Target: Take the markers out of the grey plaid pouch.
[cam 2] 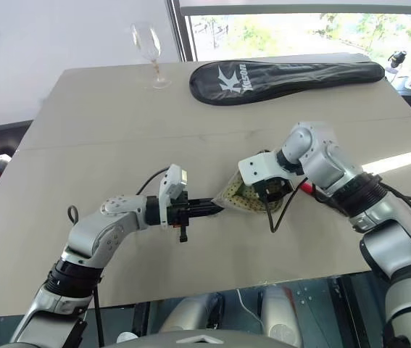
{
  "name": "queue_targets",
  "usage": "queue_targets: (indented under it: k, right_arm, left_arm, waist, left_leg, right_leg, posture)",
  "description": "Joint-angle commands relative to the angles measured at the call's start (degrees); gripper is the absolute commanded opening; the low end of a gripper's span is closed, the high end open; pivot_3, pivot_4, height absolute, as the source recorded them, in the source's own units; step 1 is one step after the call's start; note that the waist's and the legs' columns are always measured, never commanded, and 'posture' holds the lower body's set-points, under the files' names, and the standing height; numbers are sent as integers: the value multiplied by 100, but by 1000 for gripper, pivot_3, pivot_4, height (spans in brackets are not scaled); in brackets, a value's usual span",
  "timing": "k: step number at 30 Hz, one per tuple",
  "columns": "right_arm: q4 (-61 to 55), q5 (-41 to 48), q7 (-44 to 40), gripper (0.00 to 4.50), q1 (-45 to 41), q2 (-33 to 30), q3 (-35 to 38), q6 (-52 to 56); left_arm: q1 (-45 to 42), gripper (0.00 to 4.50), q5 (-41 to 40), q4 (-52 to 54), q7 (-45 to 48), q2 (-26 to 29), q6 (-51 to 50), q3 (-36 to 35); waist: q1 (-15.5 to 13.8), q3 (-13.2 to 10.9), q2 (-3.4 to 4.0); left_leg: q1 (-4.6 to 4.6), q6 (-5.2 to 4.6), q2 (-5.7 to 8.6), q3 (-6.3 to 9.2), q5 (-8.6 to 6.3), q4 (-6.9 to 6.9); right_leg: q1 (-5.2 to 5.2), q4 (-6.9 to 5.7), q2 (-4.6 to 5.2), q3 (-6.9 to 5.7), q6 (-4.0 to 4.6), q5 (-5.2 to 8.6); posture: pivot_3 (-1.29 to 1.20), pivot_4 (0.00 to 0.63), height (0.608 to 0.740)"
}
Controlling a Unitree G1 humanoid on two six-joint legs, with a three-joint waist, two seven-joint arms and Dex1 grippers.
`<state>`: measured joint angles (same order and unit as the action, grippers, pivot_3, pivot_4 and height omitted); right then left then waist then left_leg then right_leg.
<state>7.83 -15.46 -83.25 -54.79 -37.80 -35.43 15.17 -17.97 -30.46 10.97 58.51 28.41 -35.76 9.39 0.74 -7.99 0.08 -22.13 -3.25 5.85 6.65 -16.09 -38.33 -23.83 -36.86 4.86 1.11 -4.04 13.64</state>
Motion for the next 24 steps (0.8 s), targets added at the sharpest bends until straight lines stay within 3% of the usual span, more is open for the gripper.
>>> queue_targets:
  k: [1,11,24]
  right_arm:
    - [-764,214,-139,4075,-21,-153,429,278]
    - [-836,137,-442,4075,-101,-346,203,50]
    - [1039,-476,100,4075,-87,301,-310,-1089]
  left_arm:
    - [-129,0,-538,189,13,-103,-350,-279]
    - [-137,0,-1233,172,-155,-166,-1182,-566]
    - [280,0,-963,261,-203,-176,-940,-347]
  waist:
    - [-1,0,0]
    - [1,0,0]
    - [14,1,-1]
  left_leg:
    - [0,0,0,1,0,0]
    - [-3,0,0,4,0,0]
    - [12,2,0,0,1,1]
  right_leg:
    - [0,0,0,0,0,0]
    - [-1,1,1,-3,0,0]
    - [5,0,-1,1,0,0]
  posture:
    - [0,150,740]
    - [0,150,740]
    - [0,150,740]
